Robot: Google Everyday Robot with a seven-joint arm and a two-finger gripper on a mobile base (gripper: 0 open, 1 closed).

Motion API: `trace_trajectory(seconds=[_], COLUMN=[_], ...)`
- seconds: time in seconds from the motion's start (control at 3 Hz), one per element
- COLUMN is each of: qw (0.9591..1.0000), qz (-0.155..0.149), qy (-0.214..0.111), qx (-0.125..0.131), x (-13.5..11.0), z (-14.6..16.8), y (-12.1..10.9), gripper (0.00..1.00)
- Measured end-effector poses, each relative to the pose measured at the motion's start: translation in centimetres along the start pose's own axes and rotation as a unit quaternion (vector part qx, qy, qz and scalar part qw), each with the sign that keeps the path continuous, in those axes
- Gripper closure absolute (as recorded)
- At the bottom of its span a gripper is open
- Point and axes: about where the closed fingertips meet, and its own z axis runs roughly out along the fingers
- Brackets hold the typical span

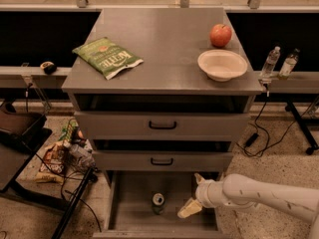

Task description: Place green can into bottom drawer

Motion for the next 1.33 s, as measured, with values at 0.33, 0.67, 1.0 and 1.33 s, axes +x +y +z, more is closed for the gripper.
trace_trajectory(seconds=[0.33, 0.67, 1.0, 1.33], qw=[0.9953, 0.9813, 0.9679, 0.9671], qz=[-0.013, -0.013, -0.029, -0.061], qy=[0.076, 0.137, 0.196, 0.23], qx=[0.058, 0.135, 0.155, 0.09], x=[1.0, 0.3, 1.7, 3.8], z=[-3.8, -9.6, -15.7, -18.5], y=[-1.9, -4.6, -3.8, -0.1], gripper=[0.0, 0.0, 0.0, 0.0])
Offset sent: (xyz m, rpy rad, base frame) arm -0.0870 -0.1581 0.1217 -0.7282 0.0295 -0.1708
